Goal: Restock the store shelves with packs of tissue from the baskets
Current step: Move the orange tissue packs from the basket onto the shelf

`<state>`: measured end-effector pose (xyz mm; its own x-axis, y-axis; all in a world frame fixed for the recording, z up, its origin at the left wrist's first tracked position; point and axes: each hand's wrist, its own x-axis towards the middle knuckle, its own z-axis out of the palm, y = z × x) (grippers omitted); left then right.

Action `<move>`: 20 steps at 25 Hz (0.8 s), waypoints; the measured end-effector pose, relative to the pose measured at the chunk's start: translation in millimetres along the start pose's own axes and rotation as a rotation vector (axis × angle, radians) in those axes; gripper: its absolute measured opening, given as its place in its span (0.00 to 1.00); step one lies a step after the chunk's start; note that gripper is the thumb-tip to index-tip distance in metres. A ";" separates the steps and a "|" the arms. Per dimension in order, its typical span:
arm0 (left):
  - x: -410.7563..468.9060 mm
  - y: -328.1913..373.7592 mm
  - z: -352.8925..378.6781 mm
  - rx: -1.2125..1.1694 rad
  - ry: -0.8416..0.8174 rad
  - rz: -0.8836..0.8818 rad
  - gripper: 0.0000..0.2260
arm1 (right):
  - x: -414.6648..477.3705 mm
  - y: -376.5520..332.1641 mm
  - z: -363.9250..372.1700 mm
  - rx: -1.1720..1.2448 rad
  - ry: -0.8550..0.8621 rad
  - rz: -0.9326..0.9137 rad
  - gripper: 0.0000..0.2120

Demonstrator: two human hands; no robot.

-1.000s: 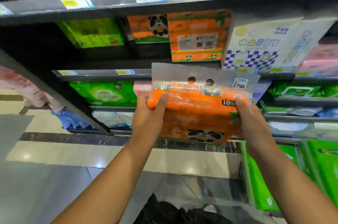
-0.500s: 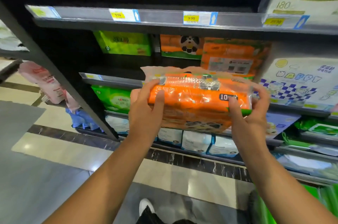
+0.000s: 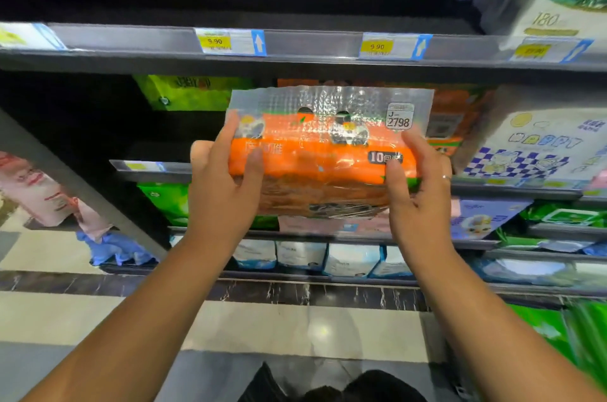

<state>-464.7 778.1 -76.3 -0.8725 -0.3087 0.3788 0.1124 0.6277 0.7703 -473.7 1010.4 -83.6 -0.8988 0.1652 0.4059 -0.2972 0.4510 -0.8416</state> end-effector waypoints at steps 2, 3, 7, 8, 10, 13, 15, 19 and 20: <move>9.5 -8.8 -1.3 0.001 0.011 0.030 0.27 | 8.2 -0.4 10.3 0.000 0.009 -0.020 0.17; 12.6 -12.9 0.0 0.001 0.021 0.047 0.27 | 12.9 1.0 14.1 0.004 0.014 -0.035 0.17; 26.0 -27.2 15.1 -0.005 0.069 0.079 0.26 | 33.9 18.6 28.0 0.031 -0.006 -0.092 0.20; 28.7 -30.6 19.8 -0.010 0.079 0.080 0.26 | 38.9 24.8 32.0 0.028 0.000 -0.120 0.20; 32.8 -36.3 29.1 -0.029 0.101 0.075 0.26 | 50.8 36.6 38.4 0.025 0.031 -0.174 0.20; 41.8 -43.1 40.2 -0.032 0.119 0.105 0.27 | 71.8 46.4 47.4 0.035 0.042 -0.215 0.19; 54.0 -47.0 44.8 -0.063 0.146 0.091 0.25 | 86.3 47.8 54.1 0.056 0.047 -0.211 0.19; 70.9 -51.7 59.4 -0.024 0.216 0.119 0.25 | 94.4 67.4 63.7 0.045 0.041 -0.291 0.20; 71.7 -53.3 64.5 0.017 0.223 0.129 0.24 | 96.2 76.1 66.3 0.059 0.028 -0.272 0.20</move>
<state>-563.9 768.7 -123.3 -0.7247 -0.3742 0.5787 0.2066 0.6831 0.7005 -604.1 1002.5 -132.2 -0.7744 0.0700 0.6288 -0.5454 0.4300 -0.7195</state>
